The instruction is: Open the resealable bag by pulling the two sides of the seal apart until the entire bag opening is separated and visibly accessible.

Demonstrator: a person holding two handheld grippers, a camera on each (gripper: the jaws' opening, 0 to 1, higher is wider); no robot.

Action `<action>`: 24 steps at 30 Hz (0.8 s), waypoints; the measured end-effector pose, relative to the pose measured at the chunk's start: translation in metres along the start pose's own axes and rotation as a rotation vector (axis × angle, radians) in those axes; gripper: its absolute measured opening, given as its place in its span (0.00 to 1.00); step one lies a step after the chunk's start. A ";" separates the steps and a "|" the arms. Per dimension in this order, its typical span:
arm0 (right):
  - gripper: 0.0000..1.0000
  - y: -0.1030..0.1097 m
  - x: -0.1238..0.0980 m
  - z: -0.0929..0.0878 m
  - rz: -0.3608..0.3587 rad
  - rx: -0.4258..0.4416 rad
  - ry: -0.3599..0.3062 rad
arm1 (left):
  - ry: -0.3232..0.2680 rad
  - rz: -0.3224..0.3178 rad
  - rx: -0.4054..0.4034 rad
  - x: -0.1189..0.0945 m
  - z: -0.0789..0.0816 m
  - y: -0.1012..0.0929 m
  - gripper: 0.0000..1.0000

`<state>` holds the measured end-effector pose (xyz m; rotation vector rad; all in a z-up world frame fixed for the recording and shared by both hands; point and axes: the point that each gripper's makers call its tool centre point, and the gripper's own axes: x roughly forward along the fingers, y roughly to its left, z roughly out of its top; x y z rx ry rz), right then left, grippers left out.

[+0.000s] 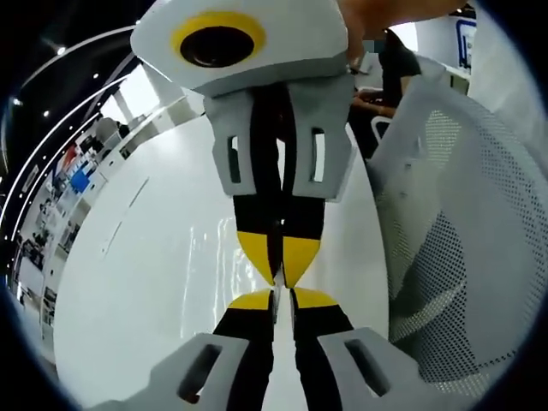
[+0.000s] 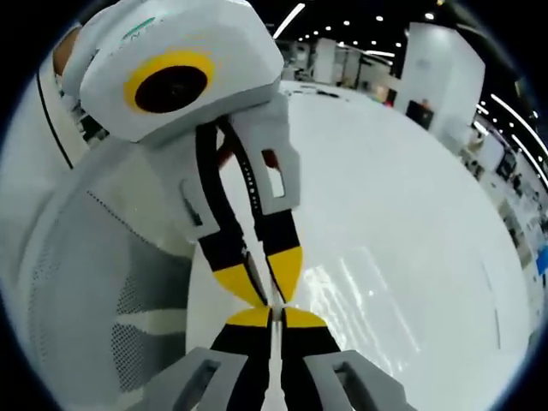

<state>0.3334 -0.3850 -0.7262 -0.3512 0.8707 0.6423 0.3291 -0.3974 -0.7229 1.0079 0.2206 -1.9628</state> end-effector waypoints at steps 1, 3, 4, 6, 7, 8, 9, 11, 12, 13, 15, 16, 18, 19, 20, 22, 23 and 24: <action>0.00 0.003 0.000 -0.001 0.015 0.001 0.003 | 0.004 0.023 0.015 -0.001 -0.001 0.005 0.00; 0.00 0.002 -0.001 0.000 0.005 -0.007 0.002 | -0.002 0.002 -0.014 -0.001 -0.001 0.003 0.00; 0.00 0.002 0.000 0.000 0.004 -0.007 0.001 | -0.002 0.006 -0.003 -0.001 0.000 0.003 0.00; 0.00 0.001 0.000 0.000 0.002 -0.005 0.003 | 0.008 0.006 0.002 0.000 -0.002 0.003 0.00; 0.00 0.001 0.000 -0.001 0.003 -0.007 0.005 | 0.008 0.006 0.001 0.000 -0.001 0.003 0.00; 0.00 0.001 0.000 -0.001 0.003 -0.011 0.006 | 0.008 0.003 -0.002 0.000 -0.001 0.003 0.00; 0.00 0.002 -0.001 -0.001 0.005 -0.018 0.007 | 0.005 0.001 -0.017 0.000 -0.001 0.003 0.00; 0.00 0.000 -0.003 -0.006 -0.002 -0.030 0.023 | 0.007 0.007 -0.023 -0.001 -0.002 0.004 0.00; 0.00 -0.001 -0.004 -0.008 -0.002 -0.028 0.024 | 0.007 0.008 -0.028 -0.001 -0.002 0.005 0.00; 0.00 -0.002 -0.005 -0.010 -0.003 -0.020 0.027 | 0.007 0.007 -0.031 -0.002 -0.003 0.005 0.00; 0.00 -0.003 -0.008 -0.014 -0.006 -0.019 0.031 | 0.007 0.009 -0.031 -0.003 -0.004 0.006 0.00; 0.00 -0.004 -0.009 -0.016 -0.007 -0.019 0.033 | 0.007 0.009 -0.031 -0.003 -0.004 0.006 0.00; 0.00 -0.005 -0.012 -0.021 -0.011 -0.018 0.042 | 0.007 0.005 -0.031 -0.004 -0.006 0.007 0.00; 0.00 -0.005 -0.013 -0.022 -0.012 -0.015 0.042 | 0.008 0.004 -0.031 -0.004 -0.006 0.007 0.00; 0.00 -0.005 -0.014 -0.022 -0.011 -0.007 0.039 | 0.002 -0.002 -0.031 -0.004 -0.005 0.006 0.00; 0.00 -0.004 -0.014 -0.021 -0.012 -0.002 0.037 | -0.005 -0.004 -0.019 -0.004 -0.004 0.006 0.00; 0.00 -0.004 -0.014 -0.021 -0.012 -0.004 0.041 | -0.005 -0.003 -0.023 -0.004 -0.004 0.005 0.00; 0.00 -0.004 -0.014 -0.022 -0.012 -0.005 0.044 | -0.005 -0.002 -0.027 -0.003 -0.004 0.005 0.00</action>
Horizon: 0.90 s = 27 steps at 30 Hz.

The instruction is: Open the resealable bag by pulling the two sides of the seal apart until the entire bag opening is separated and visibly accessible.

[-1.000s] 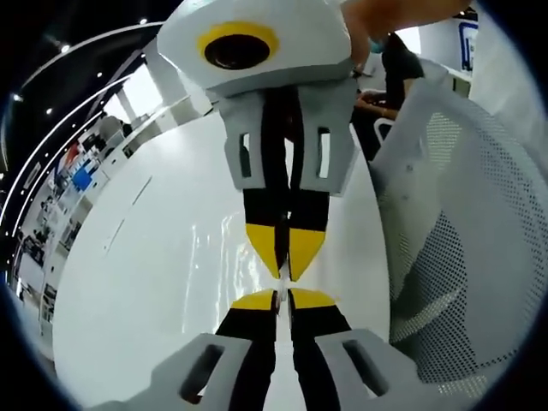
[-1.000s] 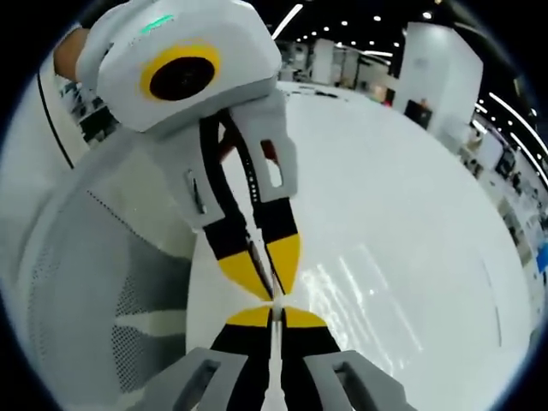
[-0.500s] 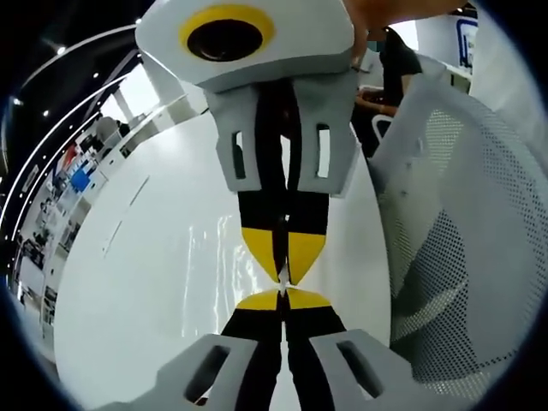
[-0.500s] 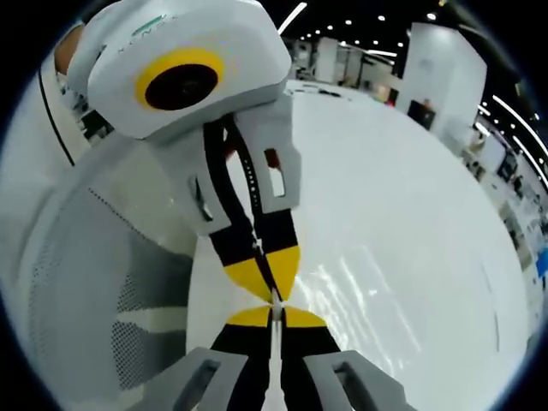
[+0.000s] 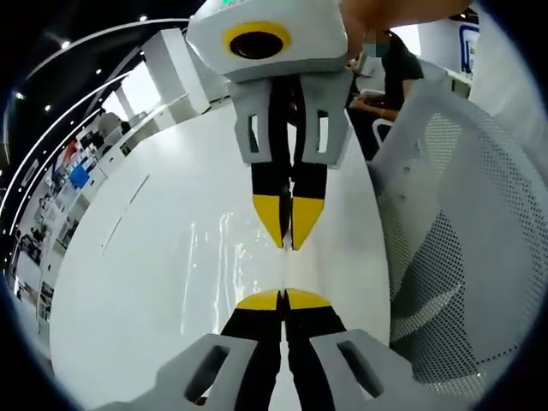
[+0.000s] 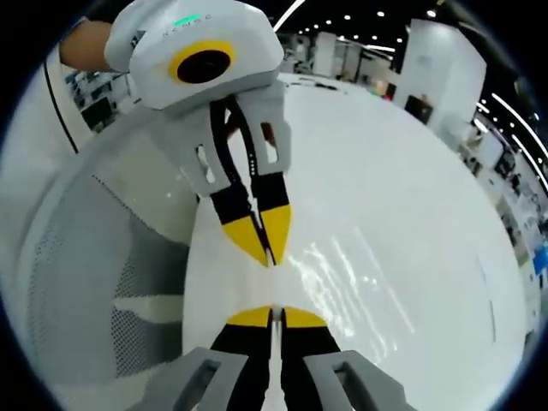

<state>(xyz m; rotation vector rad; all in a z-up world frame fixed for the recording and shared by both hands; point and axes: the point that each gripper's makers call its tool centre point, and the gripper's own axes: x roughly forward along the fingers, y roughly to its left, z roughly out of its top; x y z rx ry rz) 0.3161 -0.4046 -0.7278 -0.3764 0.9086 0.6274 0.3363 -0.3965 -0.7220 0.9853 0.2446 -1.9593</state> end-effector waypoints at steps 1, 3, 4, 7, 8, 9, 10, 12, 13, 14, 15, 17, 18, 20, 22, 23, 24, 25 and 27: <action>0.00 0.000 0.000 0.000 0.001 0.004 0.003 | 0.000 0.002 -0.002 0.001 0.000 0.000 0.00; 0.00 0.000 0.000 -0.001 0.001 0.008 0.003 | 0.009 0.000 -0.022 0.002 0.000 0.000 0.00; 0.00 0.001 0.000 -0.001 0.002 0.009 0.004 | 0.008 0.001 -0.017 0.002 0.001 0.000 0.00; 0.00 0.002 0.000 0.001 0.004 0.013 -0.001 | 0.010 -0.004 -0.011 0.003 0.002 -0.001 0.02; 0.00 0.003 0.000 0.002 0.006 0.013 -0.002 | 0.012 -0.008 -0.010 0.004 0.003 -0.002 0.03; 0.00 0.004 0.001 0.003 0.006 0.013 -0.004 | 0.019 -0.016 0.000 0.006 0.003 -0.004 0.04; 0.00 0.004 0.001 0.004 0.009 0.016 -0.005 | 0.026 -0.020 0.028 0.007 0.003 -0.006 0.05; 0.00 0.006 0.001 0.006 0.011 0.013 -0.006 | 0.031 -0.017 0.029 0.009 0.003 -0.006 0.04; 0.00 0.006 0.002 0.006 0.011 0.013 -0.007 | 0.031 -0.017 0.027 0.009 0.003 -0.006 0.03; 0.00 0.006 0.002 0.006 0.013 0.015 -0.006 | 0.030 -0.015 0.021 0.009 0.004 -0.005 0.02; 0.00 0.007 0.003 0.008 0.014 0.013 -0.007 | 0.024 -0.015 0.005 0.011 0.005 -0.006 0.01; 0.00 0.007 0.004 0.009 0.013 0.010 -0.005 | 0.030 -0.005 0.012 0.012 0.005 -0.006 0.00; 0.00 0.007 0.004 0.009 0.012 0.008 -0.004 | 0.033 -0.002 0.015 0.012 0.005 -0.006 0.00; 0.00 0.006 0.004 0.008 0.009 0.008 -0.003 | 0.029 -0.003 0.008 0.012 0.004 -0.007 0.00; 0.00 0.006 0.003 0.007 0.011 0.010 -0.003 | 0.019 -0.018 0.000 0.013 0.004 -0.009 0.00; 0.00 0.007 0.003 0.007 0.012 0.006 -0.005 | 0.016 -0.016 0.009 0.012 0.004 -0.009 0.00; 0.00 0.007 0.003 0.007 0.010 0.001 -0.006 | 0.017 -0.011 0.006 0.012 0.004 -0.008 0.00; 0.00 0.006 0.003 0.007 0.006 -0.003 -0.005 | 0.018 -0.014 -0.004 0.013 0.004 -0.007 0.00; 0.00 0.006 0.003 0.006 0.005 -0.006 -0.005 | 0.021 -0.009 0.005 0.013 0.004 -0.006 0.00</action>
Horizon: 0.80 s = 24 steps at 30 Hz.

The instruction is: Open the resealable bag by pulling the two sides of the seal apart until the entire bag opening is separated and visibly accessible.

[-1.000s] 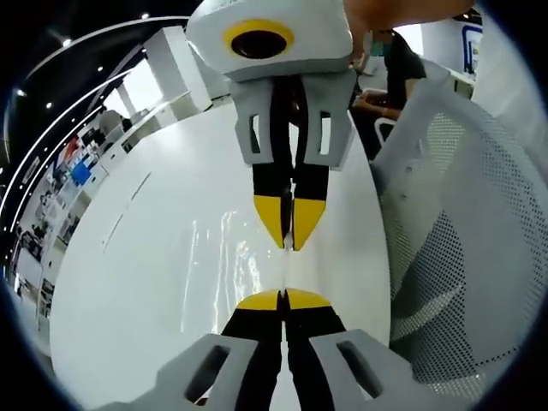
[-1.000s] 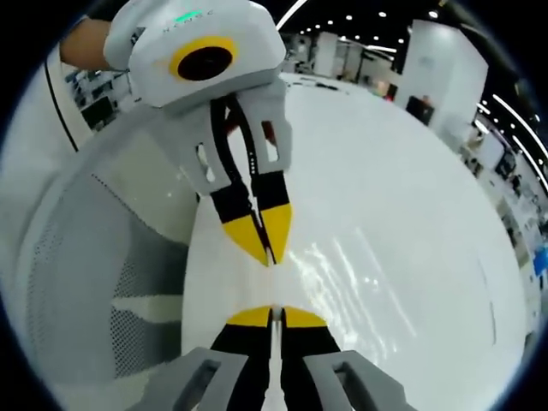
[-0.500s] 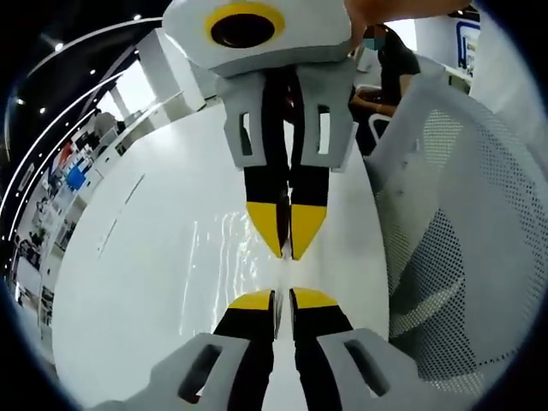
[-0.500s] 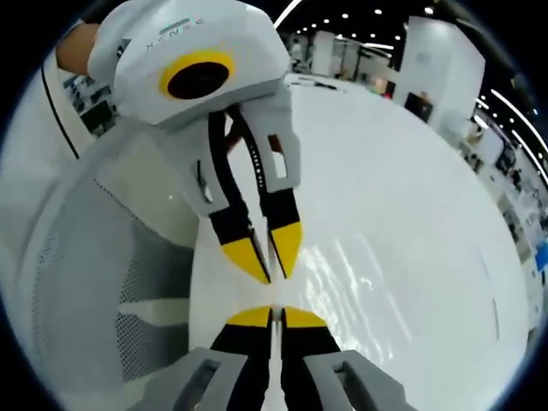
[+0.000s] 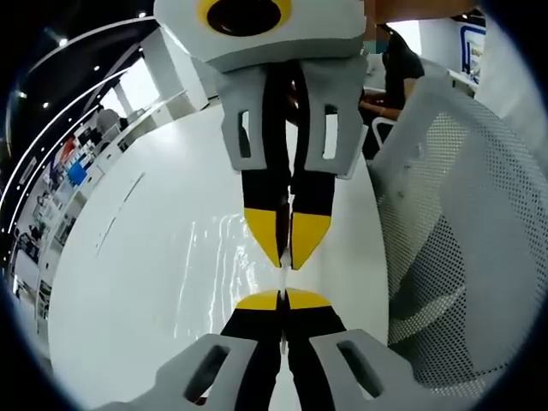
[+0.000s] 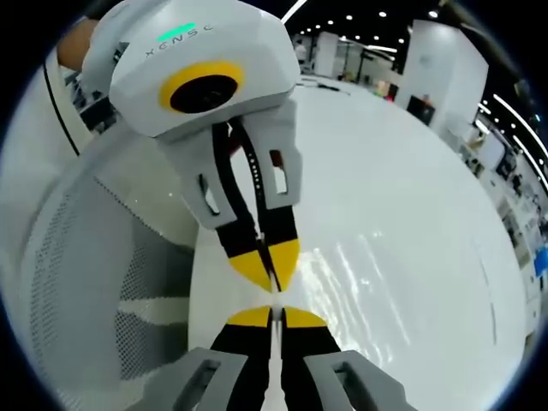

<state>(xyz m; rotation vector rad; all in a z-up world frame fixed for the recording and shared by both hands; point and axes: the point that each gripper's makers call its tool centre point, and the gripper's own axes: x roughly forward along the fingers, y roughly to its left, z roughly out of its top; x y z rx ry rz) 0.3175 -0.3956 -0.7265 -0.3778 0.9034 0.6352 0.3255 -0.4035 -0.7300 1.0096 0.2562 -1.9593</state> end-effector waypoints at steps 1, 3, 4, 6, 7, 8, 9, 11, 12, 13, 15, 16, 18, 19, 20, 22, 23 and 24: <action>0.00 -0.001 0.000 -0.001 -0.001 -0.001 -0.001 | 0.000 -0.002 -0.001 0.001 0.000 0.000 0.00; 0.00 -0.001 -0.002 -0.005 -0.005 -0.004 0.008 | 0.006 0.001 -0.004 0.001 -0.001 0.001 0.00; 0.00 -0.002 -0.003 -0.006 -0.007 -0.009 0.005 | 0.003 0.000 -0.007 0.001 -0.001 0.002 0.00; 0.00 -0.003 -0.005 -0.010 -0.007 0.002 0.004 | 0.001 -0.003 -0.011 0.000 -0.001 0.001 0.00; 0.00 -0.004 -0.007 -0.013 -0.012 0.000 0.006 | 0.001 -0.001 -0.008 0.000 -0.001 0.002 0.00; 0.00 -0.005 -0.009 -0.017 -0.015 0.002 0.012 | 0.003 0.000 -0.008 -0.001 -0.001 0.003 0.00; 0.00 -0.007 -0.010 -0.022 -0.020 0.005 0.026 | 0.010 0.001 -0.005 -0.001 -0.003 0.004 0.00; 0.00 -0.009 -0.016 -0.033 -0.027 0.027 0.033 | 0.009 0.000 -0.007 -0.003 -0.006 0.006 0.00; 0.00 -0.009 -0.018 -0.036 -0.029 0.029 0.032 | 0.008 0.000 -0.007 -0.004 -0.006 0.006 0.00; 0.00 -0.010 -0.021 -0.041 -0.036 0.037 0.037 | 0.011 0.001 -0.002 -0.004 -0.007 0.007 0.00; 0.00 -0.011 -0.024 -0.046 -0.041 0.047 0.039 | 0.012 0.001 -0.001 -0.005 -0.007 0.007 0.00; 0.00 -0.012 -0.027 -0.051 -0.045 0.052 0.042 | 0.012 0.001 0.003 -0.005 -0.007 0.008 0.00; 0.00 -0.013 -0.030 -0.058 -0.053 0.063 0.052 | 0.015 0.001 0.010 -0.005 -0.007 0.008 0.00; 0.00 -0.013 -0.032 -0.060 -0.056 0.063 0.052 | 0.014 0.000 0.011 -0.005 -0.007 0.009 0.00; 0.00 -0.014 -0.034 -0.065 -0.063 0.067 0.057 | 0.016 0.001 0.013 -0.005 -0.007 0.009 0.00; 0.00 -0.014 -0.037 -0.069 -0.069 0.064 0.063 | 0.018 -0.002 0.013 -0.005 -0.008 0.009 0.00; 0.00 -0.015 -0.039 -0.072 -0.073 0.064 0.066 | 0.018 -0.003 0.013 -0.006 -0.009 0.009 0.00; 0.00 -0.016 -0.041 -0.075 -0.077 0.071 0.065 | 0.019 -0.003 0.014 -0.006 -0.009 0.009 0.00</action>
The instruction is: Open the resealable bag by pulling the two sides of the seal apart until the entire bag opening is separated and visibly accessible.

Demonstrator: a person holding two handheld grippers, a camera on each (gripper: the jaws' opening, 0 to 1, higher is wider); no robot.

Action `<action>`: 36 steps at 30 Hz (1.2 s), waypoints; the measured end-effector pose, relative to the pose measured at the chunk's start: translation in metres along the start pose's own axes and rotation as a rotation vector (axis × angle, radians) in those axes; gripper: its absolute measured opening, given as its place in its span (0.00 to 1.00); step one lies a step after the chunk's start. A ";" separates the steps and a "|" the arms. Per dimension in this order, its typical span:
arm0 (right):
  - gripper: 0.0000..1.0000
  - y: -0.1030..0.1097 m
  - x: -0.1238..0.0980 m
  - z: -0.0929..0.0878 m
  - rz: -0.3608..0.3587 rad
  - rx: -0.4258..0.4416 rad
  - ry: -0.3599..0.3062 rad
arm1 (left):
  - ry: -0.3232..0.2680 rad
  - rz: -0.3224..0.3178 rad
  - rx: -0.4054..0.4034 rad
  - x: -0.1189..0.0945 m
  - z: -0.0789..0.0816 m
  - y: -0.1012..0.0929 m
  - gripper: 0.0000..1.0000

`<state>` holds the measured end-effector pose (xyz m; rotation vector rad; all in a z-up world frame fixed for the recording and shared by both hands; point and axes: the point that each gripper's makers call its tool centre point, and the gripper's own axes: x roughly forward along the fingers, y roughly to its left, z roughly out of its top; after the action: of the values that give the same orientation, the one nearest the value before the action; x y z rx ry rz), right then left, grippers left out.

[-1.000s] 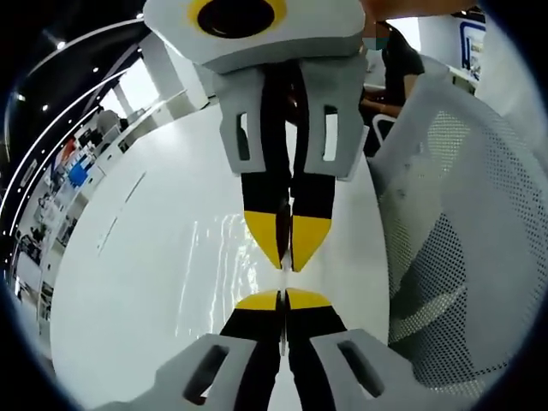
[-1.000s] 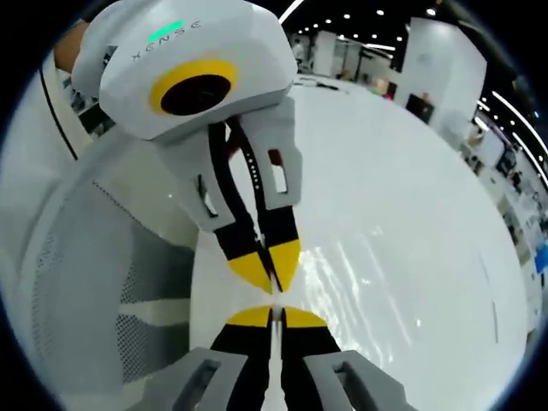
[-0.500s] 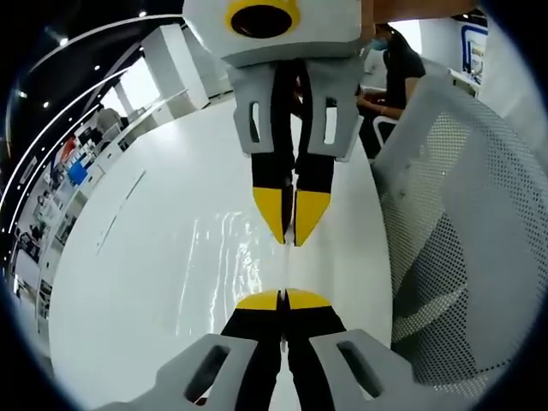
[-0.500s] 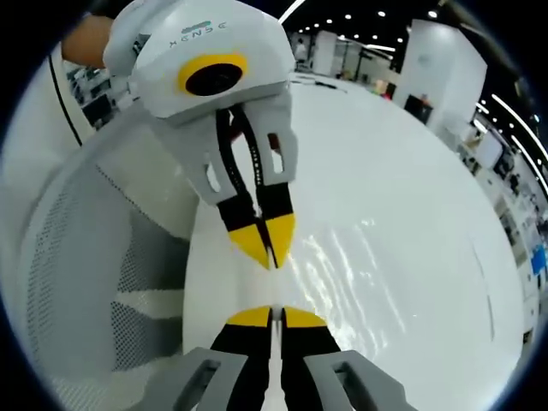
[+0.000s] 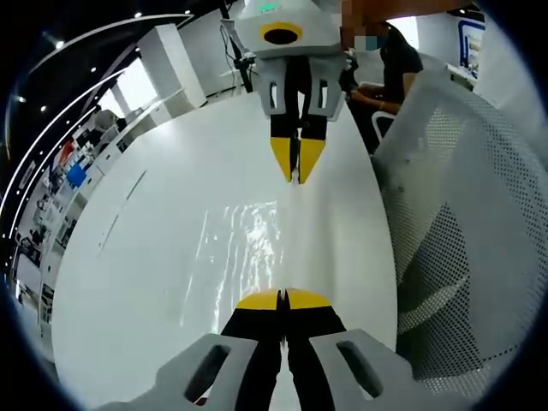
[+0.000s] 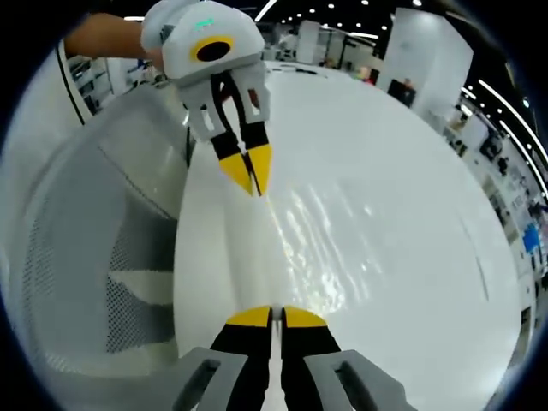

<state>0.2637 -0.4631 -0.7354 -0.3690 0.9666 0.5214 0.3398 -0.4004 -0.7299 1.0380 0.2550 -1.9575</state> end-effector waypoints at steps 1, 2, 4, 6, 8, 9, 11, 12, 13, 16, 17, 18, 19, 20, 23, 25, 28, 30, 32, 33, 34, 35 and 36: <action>0.00 0.000 -0.001 -0.001 -0.002 0.004 0.002 | 0.002 -0.001 0.001 0.000 -0.001 0.000 0.00; 0.00 0.000 -0.002 -0.004 -0.003 0.004 -0.003 | -0.001 -0.001 0.004 0.000 -0.001 0.000 0.00; 0.00 0.001 -0.002 -0.004 0.000 0.049 -0.010 | 0.004 -0.004 0.005 0.000 -0.001 -0.001 0.00; 0.00 0.000 -0.002 -0.004 -0.010 0.023 -0.003 | 0.008 -0.002 0.011 0.001 -0.001 -0.001 0.00; 0.00 0.002 -0.001 -0.003 -0.007 0.038 -0.001 | 0.012 -0.003 0.020 0.001 -0.001 -0.001 0.00; 0.00 0.003 0.000 -0.003 -0.006 0.049 0.002 | 0.002 0.003 0.061 0.000 0.000 0.000 0.00; 0.00 0.005 0.000 0.000 0.002 0.052 -0.013 | 0.004 0.006 0.067 -0.001 -0.003 0.000 0.00; 0.00 0.006 0.000 0.001 0.004 0.056 -0.020 | 0.006 0.008 0.077 -0.002 -0.004 0.001 0.00; 0.00 0.007 0.000 0.004 0.001 0.047 -0.031 | 0.003 0.012 0.095 -0.003 -0.006 0.001 0.00; 0.07 0.008 0.000 0.012 0.001 0.038 -0.066 | -0.002 -0.007 0.113 -0.004 -0.007 -0.003 0.00; 0.09 0.007 0.000 0.015 -0.001 0.049 -0.076 | 0.008 -0.009 0.120 -0.004 -0.009 -0.004 0.00; 0.10 0.007 0.000 0.017 -0.001 0.049 -0.078 | 0.009 -0.010 0.123 -0.003 -0.009 -0.005 0.00; 0.10 0.007 -0.001 0.020 0.001 0.051 -0.086 | 0.009 -0.015 0.134 -0.003 -0.009 -0.006 0.00; 0.10 0.007 -0.001 0.021 0.002 0.052 -0.091 | 0.008 -0.016 0.137 -0.003 -0.008 -0.007 0.00; 0.11 0.007 -0.003 0.030 0.009 0.052 -0.112 | 0.004 -0.015 0.152 -0.002 -0.006 -0.007 0.00; 0.11 0.005 -0.004 0.038 0.011 0.055 -0.132 | 0.008 -0.008 0.150 -0.001 -0.005 -0.005 0.00; 0.11 0.001 0.000 0.044 0.002 0.061 -0.140 | 0.003 -0.017 0.163 0.000 -0.003 -0.007 0.00; 0.11 0.000 0.002 0.048 0.006 0.068 -0.149 | 0.008 -0.017 0.176 0.000 -0.003 -0.007 0.00; 0.10 0.001 0.006 0.052 0.010 0.066 -0.149 | 0.005 -0.021 0.179 0.001 -0.003 -0.007 0.00; 0.10 0.002 0.008 0.051 0.014 0.064 -0.144 | 0.003 -0.016 0.184 0.001 -0.002 -0.006 0.00; 0.10 0.003 0.010 0.051 0.018 0.061 -0.141 | 0.003 -0.016 0.179 0.000 -0.002 -0.006 0.00; 0.10 0.004 0.012 0.051 0.021 0.059 -0.138 | 0.002 -0.017 0.178 0.000 -0.002 -0.006 0.00; 0.10 0.004 0.013 0.050 0.023 0.058 -0.138 | 0.002 -0.013 0.179 0.000 -0.002 -0.005 0.00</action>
<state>0.3015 -0.4306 -0.7201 -0.2664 0.8520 0.5317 0.3368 -0.3963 -0.7326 1.1555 0.0882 -2.0192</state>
